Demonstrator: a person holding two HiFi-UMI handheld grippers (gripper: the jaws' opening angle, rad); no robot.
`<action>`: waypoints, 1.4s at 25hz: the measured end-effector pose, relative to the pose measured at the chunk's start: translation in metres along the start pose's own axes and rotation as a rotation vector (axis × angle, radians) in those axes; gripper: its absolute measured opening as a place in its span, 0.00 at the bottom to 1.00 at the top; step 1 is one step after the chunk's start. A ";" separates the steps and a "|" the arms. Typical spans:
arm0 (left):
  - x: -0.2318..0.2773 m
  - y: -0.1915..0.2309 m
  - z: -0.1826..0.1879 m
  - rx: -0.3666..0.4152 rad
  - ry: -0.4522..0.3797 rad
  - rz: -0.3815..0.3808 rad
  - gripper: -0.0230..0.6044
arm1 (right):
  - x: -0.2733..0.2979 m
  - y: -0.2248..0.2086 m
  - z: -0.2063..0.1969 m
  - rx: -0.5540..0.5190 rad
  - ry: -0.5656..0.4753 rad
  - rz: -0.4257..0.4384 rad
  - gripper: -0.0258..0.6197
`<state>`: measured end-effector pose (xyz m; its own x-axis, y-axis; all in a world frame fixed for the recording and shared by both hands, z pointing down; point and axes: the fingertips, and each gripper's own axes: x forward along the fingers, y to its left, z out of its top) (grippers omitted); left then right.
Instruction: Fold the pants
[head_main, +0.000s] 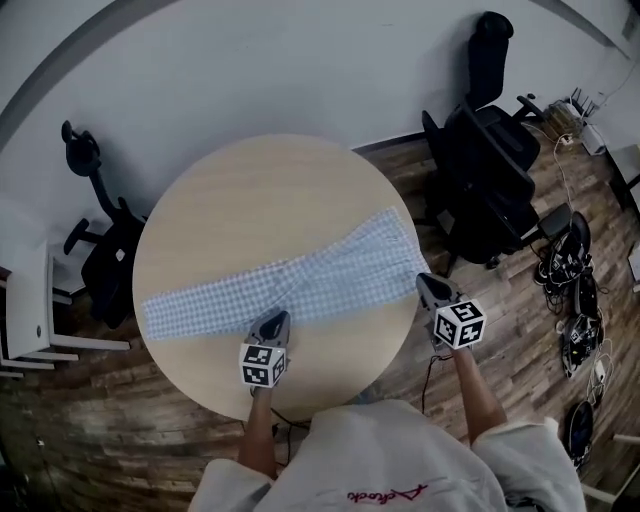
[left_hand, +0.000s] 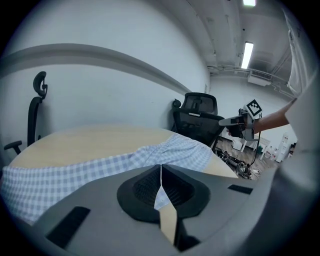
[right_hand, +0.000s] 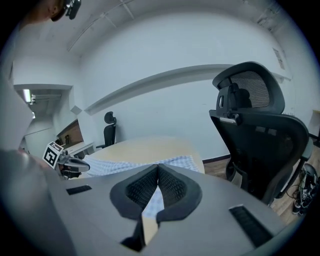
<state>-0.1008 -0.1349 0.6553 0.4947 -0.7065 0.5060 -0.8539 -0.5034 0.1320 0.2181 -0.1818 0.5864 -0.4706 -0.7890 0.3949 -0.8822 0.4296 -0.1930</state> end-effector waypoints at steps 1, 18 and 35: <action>0.001 0.004 -0.003 -0.011 0.004 0.012 0.09 | 0.006 -0.005 0.003 -0.005 0.006 0.007 0.09; 0.009 0.032 -0.023 -0.074 0.084 0.109 0.09 | 0.066 -0.051 0.018 -0.074 0.106 0.058 0.09; 0.059 0.037 -0.031 0.050 0.337 0.171 0.10 | 0.178 -0.110 0.003 -0.446 0.391 0.328 0.09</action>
<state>-0.1083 -0.1793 0.7162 0.2578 -0.5831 0.7704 -0.9065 -0.4219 -0.0160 0.2312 -0.3712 0.6753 -0.5977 -0.4058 0.6914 -0.5635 0.8261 -0.0023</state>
